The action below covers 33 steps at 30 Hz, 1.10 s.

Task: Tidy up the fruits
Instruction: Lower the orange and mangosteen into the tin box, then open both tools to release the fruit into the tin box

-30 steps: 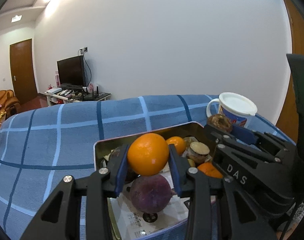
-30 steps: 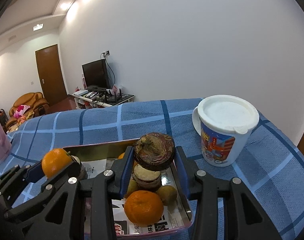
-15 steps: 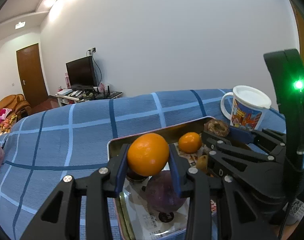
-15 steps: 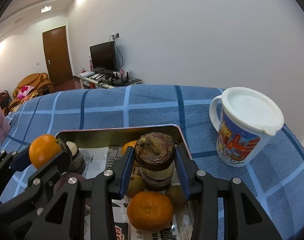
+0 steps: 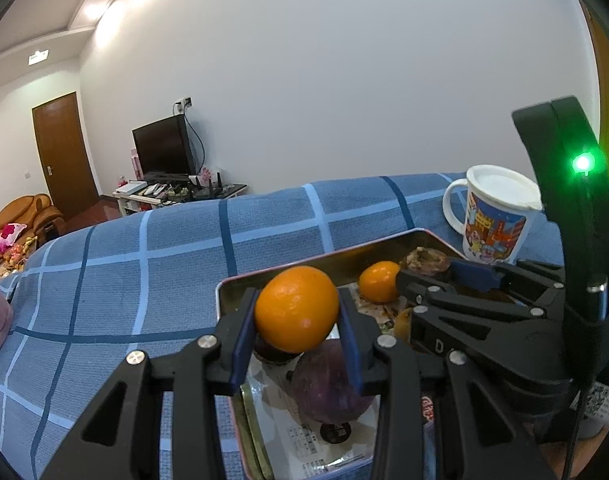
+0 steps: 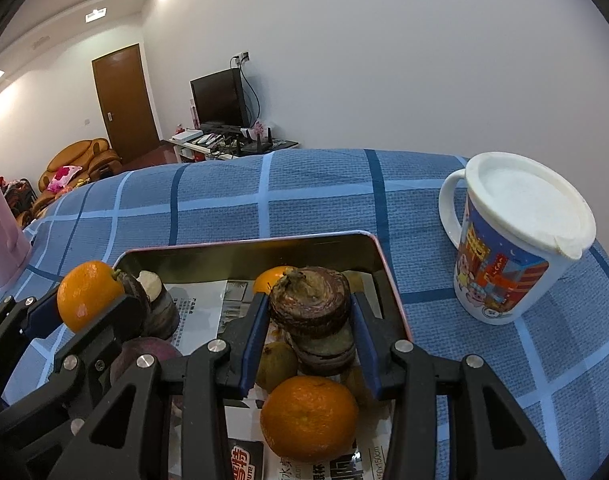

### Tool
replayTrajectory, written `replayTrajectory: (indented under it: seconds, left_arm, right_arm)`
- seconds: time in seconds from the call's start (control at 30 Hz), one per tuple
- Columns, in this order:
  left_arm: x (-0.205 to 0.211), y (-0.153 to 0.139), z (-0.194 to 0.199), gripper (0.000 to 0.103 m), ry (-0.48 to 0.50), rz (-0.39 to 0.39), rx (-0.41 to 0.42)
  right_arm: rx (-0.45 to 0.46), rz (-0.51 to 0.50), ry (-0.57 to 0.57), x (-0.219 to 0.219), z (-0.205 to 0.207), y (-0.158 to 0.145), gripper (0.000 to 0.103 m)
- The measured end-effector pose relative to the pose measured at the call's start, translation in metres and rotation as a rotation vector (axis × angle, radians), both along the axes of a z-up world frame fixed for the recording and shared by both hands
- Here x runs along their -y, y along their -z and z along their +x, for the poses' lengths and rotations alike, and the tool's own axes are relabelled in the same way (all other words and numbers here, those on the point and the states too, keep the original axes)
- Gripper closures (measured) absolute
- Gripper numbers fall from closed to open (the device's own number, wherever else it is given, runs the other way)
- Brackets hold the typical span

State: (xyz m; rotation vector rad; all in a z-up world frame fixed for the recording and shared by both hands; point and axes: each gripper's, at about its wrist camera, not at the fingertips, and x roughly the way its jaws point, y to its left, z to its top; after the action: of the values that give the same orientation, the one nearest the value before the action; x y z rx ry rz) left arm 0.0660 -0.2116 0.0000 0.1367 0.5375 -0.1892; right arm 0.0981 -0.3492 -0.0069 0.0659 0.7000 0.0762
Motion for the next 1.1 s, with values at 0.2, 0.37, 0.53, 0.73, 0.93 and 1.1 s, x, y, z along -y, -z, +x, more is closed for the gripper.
replayTrajectory:
  seconds: [0.2, 0.37, 0.53, 0.73, 0.93, 1.1]
  left_arm:
    - [-0.002, 0.000, -0.001, 0.062, 0.000, -0.007, 0.000]
    - [-0.013, -0.002, -0.002, 0.042, -0.026, -0.049, -0.001]
    - [-0.023, -0.009, -0.009, 0.022, -0.030, -0.107, 0.019]
    - [-0.028, -0.015, -0.015, 0.000, -0.063, -0.102, 0.059]
    - [-0.024, -0.018, -0.021, 0.000, -0.042, -0.077, 0.080]
    - [-0.026, -0.020, -0.025, 0.000, -0.041, -0.084, 0.095]
  right_arm:
    - [0.003, 0.055, -0.051, 0.008, -0.008, -0.001, 0.059]
    - [-0.003, 0.150, -0.068, 0.021, -0.011, 0.001, 0.057]
    - [-0.005, 0.325, -0.097, 0.037, -0.012, 0.000, 0.053]
    - [0.010, 0.479, -0.131, 0.046, -0.018, 0.000, 0.044]
    - [0.038, 0.474, -0.131, 0.040, -0.025, -0.002, 0.040]
    - [0.090, 0.472, -0.066, 0.046, -0.036, -0.006, 0.040]
